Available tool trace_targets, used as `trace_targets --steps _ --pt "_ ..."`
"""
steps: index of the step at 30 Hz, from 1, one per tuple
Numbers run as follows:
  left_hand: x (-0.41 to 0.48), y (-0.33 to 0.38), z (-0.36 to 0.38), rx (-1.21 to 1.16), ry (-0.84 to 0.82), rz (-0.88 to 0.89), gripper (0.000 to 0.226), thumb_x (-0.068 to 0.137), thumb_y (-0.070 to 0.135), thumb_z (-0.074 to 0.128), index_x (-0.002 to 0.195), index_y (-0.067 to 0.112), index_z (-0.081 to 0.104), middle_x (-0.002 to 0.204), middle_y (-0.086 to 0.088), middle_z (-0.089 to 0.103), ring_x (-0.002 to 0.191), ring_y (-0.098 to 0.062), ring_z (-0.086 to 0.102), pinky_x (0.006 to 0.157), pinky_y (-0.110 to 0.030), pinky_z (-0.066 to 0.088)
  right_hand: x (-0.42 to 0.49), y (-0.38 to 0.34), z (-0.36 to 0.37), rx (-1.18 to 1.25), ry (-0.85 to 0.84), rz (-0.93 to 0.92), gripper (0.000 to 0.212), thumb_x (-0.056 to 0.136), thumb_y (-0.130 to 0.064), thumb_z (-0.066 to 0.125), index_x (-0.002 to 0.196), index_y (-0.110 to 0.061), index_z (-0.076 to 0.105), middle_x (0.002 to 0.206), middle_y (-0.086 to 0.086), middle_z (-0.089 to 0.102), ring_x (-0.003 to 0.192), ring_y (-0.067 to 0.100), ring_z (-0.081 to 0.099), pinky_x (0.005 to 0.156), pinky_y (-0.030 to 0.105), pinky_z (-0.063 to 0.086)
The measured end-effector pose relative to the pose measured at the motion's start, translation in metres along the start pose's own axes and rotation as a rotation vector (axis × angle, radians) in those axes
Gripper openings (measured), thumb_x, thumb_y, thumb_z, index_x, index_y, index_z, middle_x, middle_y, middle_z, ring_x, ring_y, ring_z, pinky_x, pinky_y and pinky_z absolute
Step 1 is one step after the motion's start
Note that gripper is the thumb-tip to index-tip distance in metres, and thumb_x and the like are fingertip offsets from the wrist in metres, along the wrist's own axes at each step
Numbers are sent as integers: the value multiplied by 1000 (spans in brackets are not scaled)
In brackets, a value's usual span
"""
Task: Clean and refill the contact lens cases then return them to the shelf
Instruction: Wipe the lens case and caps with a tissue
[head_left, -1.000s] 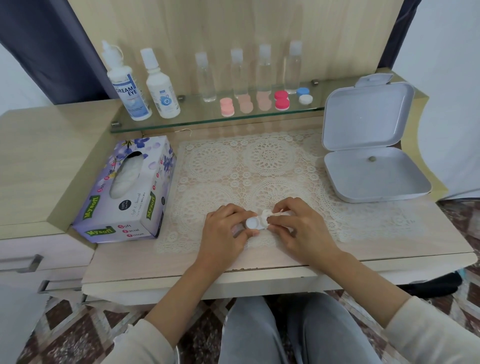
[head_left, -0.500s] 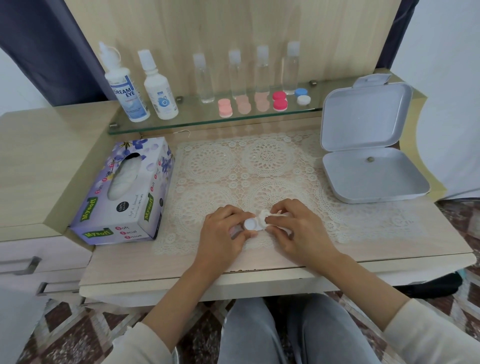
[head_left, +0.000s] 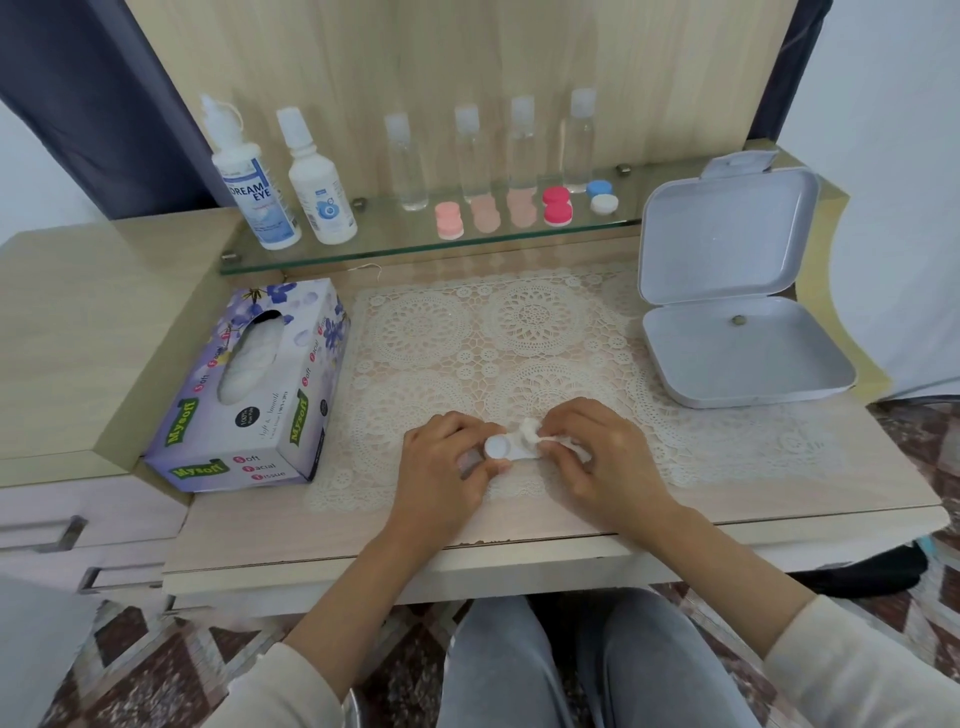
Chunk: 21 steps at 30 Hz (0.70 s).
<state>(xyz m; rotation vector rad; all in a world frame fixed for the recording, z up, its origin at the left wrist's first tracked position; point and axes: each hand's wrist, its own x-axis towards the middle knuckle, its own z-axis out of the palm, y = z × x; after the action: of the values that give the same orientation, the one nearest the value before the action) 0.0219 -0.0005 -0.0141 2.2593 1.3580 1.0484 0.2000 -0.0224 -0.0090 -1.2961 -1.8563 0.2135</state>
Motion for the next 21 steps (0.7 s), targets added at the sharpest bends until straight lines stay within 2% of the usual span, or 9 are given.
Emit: trace_targets --steps 3,5,7,10,13,16,18,21 --pt "3 7 -9 -48 59 -58 36 72 40 64 96 15 71 87 8 63 73 -2 55 74 -24 47 3 -5 -9 130 106 100 20 80 -23 56 84 -6 66 77 -4 65 73 0 54 66 2 38" --pt "8 14 -17 -105 94 -146 28 74 32 71 97 17 69 83 10 64 68 -2 58 71 -13 45 7 -11 -15 188 126 169 17 79 -22 62 89 -9 64 78 -16 61 75 -12 54 69 0 38" --pt "15 21 -25 -229 115 -252 17 77 23 73 92 22 65 79 13 64 70 0 59 69 -8 42 13 -17 -19 214 124 164 13 76 -19 63 84 -10 68 77 -14 64 75 -11 56 70 3 41" --pt "23 33 -34 -369 65 -313 4 80 23 68 80 26 66 73 12 68 70 1 60 70 -13 45 22 -22 -24 232 85 117 9 74 -18 65 74 -11 71 90 -3 67 80 2 58 75 8 42" --pt "25 44 -40 -473 -10 -308 8 81 20 65 78 27 68 69 19 67 68 1 59 69 -14 46 30 -26 -29 297 6 114 8 72 -18 66 74 -13 72 112 -14 59 94 0 57 83 9 41" --pt "26 52 -43 -529 -56 -313 9 84 20 62 78 25 69 66 21 66 65 4 56 65 -10 43 33 -31 -30 338 0 93 9 73 -19 66 75 -13 73 104 -14 64 95 -4 59 82 6 40" --pt "24 55 -44 -629 -46 -379 10 82 29 60 84 23 67 66 17 67 66 2 59 63 -8 43 31 -33 -29 386 56 117 9 71 -21 68 75 -15 73 94 -14 65 89 -3 60 77 6 41" --pt "17 58 -39 -790 -66 -516 41 67 37 64 101 16 58 74 6 72 76 -6 66 69 -15 49 27 -34 -29 492 107 233 8 70 -16 73 76 -21 71 89 -14 65 87 -3 59 76 9 43"
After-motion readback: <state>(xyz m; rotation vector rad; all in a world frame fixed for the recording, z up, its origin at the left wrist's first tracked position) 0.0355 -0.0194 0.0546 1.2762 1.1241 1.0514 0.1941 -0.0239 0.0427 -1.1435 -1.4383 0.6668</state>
